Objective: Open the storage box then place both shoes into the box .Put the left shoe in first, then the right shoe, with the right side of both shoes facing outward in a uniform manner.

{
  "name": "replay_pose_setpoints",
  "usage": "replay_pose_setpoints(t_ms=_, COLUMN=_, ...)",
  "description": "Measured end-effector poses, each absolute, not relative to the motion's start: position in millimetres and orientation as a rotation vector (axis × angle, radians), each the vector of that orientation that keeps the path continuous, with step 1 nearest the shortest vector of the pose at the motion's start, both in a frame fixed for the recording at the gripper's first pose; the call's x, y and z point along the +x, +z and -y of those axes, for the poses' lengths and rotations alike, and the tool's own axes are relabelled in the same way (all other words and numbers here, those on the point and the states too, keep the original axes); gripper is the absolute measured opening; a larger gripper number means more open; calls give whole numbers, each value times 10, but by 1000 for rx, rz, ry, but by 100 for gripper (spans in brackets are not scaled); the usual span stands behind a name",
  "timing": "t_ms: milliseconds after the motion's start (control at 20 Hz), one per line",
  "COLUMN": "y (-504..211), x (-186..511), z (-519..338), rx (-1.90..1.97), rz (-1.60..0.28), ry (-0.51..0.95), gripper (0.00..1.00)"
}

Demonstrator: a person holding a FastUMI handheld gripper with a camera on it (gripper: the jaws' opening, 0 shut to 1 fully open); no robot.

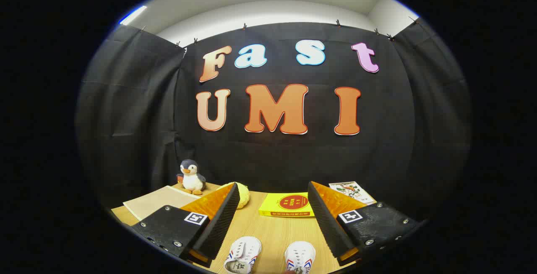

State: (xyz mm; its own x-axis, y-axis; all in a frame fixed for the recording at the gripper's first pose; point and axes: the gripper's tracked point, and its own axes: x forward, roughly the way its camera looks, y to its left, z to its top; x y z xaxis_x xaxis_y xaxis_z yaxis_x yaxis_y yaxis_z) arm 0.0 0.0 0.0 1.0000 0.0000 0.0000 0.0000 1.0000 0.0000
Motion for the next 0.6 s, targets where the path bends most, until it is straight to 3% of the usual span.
replay_pose_setpoints(t_ms=600, y=-231, x=97, z=-442, rx=10, rz=-48, ry=86, gripper=97)
